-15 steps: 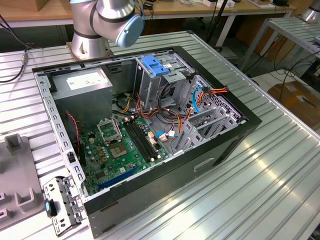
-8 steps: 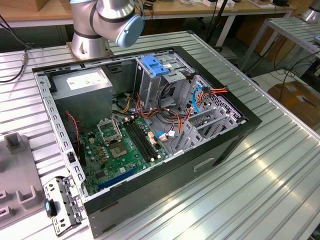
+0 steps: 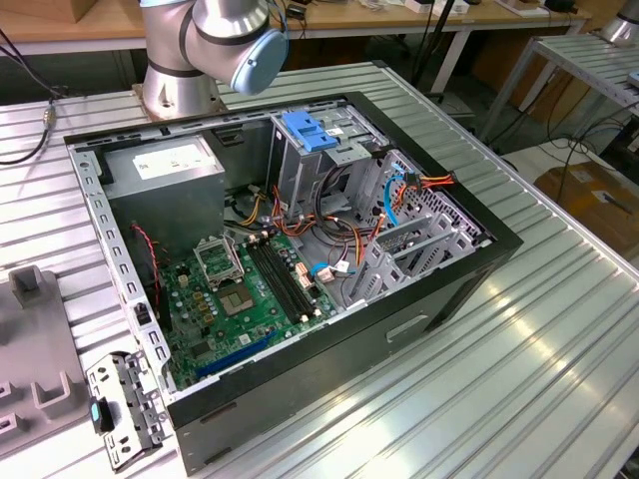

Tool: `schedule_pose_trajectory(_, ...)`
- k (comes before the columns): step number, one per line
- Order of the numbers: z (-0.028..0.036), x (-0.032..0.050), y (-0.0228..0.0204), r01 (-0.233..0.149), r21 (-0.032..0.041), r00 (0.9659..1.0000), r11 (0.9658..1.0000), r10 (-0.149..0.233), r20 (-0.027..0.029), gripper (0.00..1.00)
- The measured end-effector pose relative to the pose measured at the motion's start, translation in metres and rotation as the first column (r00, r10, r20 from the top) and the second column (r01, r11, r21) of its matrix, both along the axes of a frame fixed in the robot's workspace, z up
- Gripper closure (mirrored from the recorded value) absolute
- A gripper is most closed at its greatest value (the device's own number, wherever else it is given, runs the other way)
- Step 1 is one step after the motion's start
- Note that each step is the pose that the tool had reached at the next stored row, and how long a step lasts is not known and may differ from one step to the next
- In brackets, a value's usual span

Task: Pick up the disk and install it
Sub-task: 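Pick up the disk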

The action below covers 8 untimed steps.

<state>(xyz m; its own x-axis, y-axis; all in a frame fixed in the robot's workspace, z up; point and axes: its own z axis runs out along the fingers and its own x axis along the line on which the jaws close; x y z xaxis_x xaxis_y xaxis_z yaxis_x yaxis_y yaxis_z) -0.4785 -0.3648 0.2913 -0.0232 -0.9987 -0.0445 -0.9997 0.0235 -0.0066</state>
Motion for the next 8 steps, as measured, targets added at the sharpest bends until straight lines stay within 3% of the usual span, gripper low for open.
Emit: schedule_pose_trajectory(8,0.0029,0.0,0.0,0.0,-0.0006,1.0,1.0,0.0,-0.0003,0.63)
